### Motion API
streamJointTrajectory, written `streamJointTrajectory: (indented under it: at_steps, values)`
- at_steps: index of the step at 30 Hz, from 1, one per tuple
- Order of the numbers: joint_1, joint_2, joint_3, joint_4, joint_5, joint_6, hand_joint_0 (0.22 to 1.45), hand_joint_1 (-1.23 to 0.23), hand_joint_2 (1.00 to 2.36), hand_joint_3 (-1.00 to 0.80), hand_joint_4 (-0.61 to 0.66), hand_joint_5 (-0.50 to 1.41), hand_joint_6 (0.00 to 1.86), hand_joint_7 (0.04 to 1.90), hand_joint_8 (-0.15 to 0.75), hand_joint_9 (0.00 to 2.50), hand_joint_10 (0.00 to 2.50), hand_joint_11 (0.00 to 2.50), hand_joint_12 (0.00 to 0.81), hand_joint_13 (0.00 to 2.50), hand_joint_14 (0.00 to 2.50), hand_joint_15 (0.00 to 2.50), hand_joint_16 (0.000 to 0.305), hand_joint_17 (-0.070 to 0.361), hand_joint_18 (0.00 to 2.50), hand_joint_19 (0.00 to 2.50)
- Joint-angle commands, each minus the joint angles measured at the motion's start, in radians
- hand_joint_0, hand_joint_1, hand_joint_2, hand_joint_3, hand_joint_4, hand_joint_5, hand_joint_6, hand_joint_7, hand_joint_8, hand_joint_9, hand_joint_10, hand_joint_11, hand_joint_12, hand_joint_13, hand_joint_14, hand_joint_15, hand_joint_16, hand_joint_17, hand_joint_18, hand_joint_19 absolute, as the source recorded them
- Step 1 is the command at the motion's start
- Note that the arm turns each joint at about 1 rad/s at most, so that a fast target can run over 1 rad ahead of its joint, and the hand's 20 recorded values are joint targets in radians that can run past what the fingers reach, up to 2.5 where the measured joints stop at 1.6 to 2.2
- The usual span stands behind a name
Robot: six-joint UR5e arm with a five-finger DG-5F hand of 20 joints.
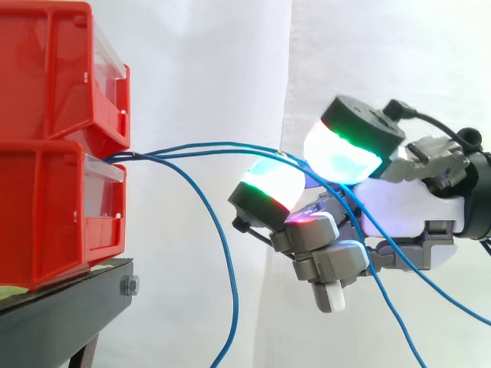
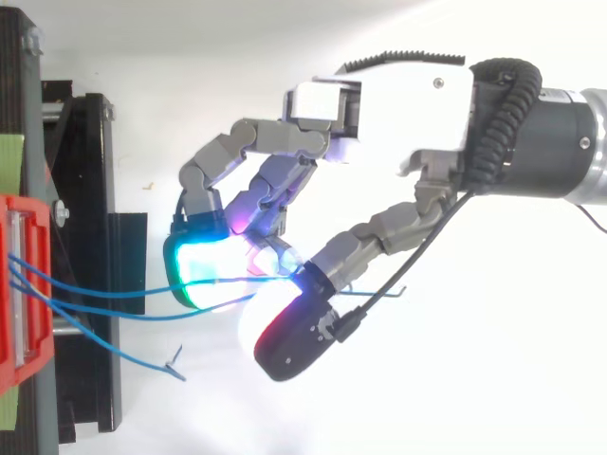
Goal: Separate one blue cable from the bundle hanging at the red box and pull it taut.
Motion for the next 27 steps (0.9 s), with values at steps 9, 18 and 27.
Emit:
streamJointTrajectory:
  at_steps: [9, 18, 27]
  values:
    - [-0.001, 0.000, 0.000, 0.002, 0.004, -0.002, 0.66, -0.78, 1.01, -0.37, 0.08, -0.20, 0.85, 1.17, 0.308, 0.92, 0.01, 1.65, 0.401, 1.03, 0.01, 1.56, 0.050, 0.113, 0.89, 0.82]
    - [-0.001, 0.000, 0.000, 0.019, 0.003, 0.001, 0.79, -0.93, 1.01, -0.43, 0.08, -0.21, 0.86, 1.17, 0.305, 0.86, 0.01, 1.59, 0.402, 0.99, 0.01, 1.56, 0.051, 0.114, 0.87, 0.79]
    - [0.002, 0.000, 0.002, 0.039, 0.003, 0.003, 0.52, -0.83, 1.00, -0.50, 0.12, -0.20, 0.84, 1.13, 0.333, 0.83, 0.01, 1.55, 0.430, 0.99, 0.01, 1.52, 0.053, 0.120, 0.89, 0.81]
